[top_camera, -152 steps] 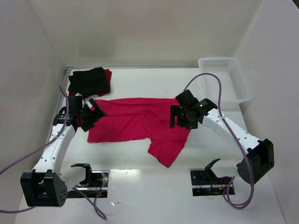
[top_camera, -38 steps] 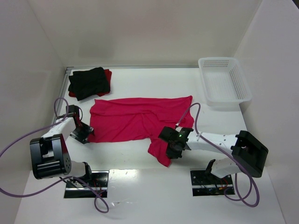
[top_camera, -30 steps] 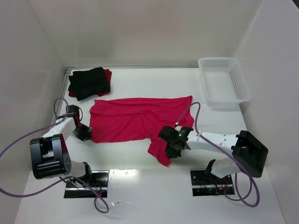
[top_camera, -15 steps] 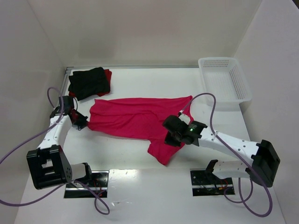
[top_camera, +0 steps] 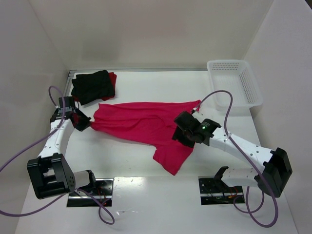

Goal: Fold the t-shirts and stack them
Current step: Grap the side of the flattened tshirt closest away from the robot with both arms

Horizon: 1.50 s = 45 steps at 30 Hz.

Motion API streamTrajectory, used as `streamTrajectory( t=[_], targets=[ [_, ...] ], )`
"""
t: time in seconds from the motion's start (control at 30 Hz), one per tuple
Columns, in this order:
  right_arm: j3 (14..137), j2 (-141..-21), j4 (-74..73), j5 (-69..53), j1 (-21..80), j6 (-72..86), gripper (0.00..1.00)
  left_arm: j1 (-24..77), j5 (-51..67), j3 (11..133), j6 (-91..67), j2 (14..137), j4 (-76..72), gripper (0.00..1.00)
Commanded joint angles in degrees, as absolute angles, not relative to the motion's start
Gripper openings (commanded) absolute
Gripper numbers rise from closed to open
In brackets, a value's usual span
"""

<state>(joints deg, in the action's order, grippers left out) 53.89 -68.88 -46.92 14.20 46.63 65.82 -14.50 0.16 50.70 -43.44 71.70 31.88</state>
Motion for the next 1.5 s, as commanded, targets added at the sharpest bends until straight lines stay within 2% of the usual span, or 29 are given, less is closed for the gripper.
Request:
streamTrajectory(
  t=[0.0, 0.07, 0.1, 0.13, 0.3, 0.43, 0.57, 0.7, 0.8, 0.9, 1.0, 1.03, 1.1, 1.13, 1.27, 1.47],
  targets=[
    [50.12, -67.51, -53.17, 12.66, 47.63, 67.58, 0.65, -14.85, 0.79, 50.19, -42.45, 70.75, 30.85, 0.00],
    [48.00, -66.97, -53.78, 12.13, 49.21, 68.47, 0.74, -14.85, 0.79, 49.48, -42.45, 70.75, 30.85, 0.00],
    [46.16, -68.10, -53.09, 10.56, 49.83, 68.47, 0.83, -14.85, 0.79, 48.87, -41.93, 70.75, 30.85, 0.00],
    [45.62, -68.81, -53.09, 10.55, 50.36, 69.25, 0.85, -14.85, 0.79, 48.87, -41.92, 70.75, 30.85, 0.00],
    [44.48, -74.00, -50.37, 8.53, 56.06, 69.78, 0.85, -14.85, 0.79, 48.87, -41.40, 70.75, 30.85, 0.00],
    [42.98, -74.10, -47.12, 9.22, 56.60, 69.79, 0.76, -14.85, 0.79, 48.87, -41.40, 70.75, 31.38, 0.00],
    [41.23, -76.45, -44.57, 9.75, 56.60, 69.79, 0.75, -14.85, 0.18, 48.87, -41.40, 70.22, 31.38, 0.00],
    [40.69, -79.18, -41.58, 10.28, 56.60, 70.40, 0.64, -14.85, 0.18, 48.87, -41.40, 70.22, 31.38, 0.00],
    [41.92, -82.07, -40.96, 10.98, 56.60, 69.87, 0.63, -14.85, 0.18, 48.87, -41.40, 70.22, 31.90, 0.00],
    [41.92, -83.31, -40.43, 12.56, 56.60, 69.35, 0.55, -14.85, -0.35, 48.87, -41.40, 70.22, 31.90, 0.00],
    [41.92, -83.32, -40.43, 13.09, 56.60, 69.35, 0.51, -14.85, -0.35, 48.87, -41.40, 70.22, 31.90, 0.00],
    [41.92, -83.32, -40.43, 13.62, 56.60, 70.04, 0.41, -14.85, -0.35, 48.87, -41.40, 70.22, 31.90, 0.00],
    [41.92, -83.32, -40.43, 13.62, 56.60, 70.83, 0.31, -14.85, -0.35, 48.34, -41.40, 70.22, 31.90, 0.00],
    [41.92, -82.80, -40.43, 13.62, 56.60, 70.84, 0.23, -14.85, -0.35, 48.34, -41.40, 70.22, 31.90, 0.00],
    [41.92, -80.61, -40.60, 14.93, 56.60, 72.25, 0.02, -14.85, -0.35, 47.81, -41.40, 70.22, 31.90, 0.00],
    [46.66, -74.19, -45.51, 17.75, 56.60, 73.04, 0.00, -14.85, 0.18, 49.04, -41.40, 69.70, 31.90, 0.00]
  ],
)
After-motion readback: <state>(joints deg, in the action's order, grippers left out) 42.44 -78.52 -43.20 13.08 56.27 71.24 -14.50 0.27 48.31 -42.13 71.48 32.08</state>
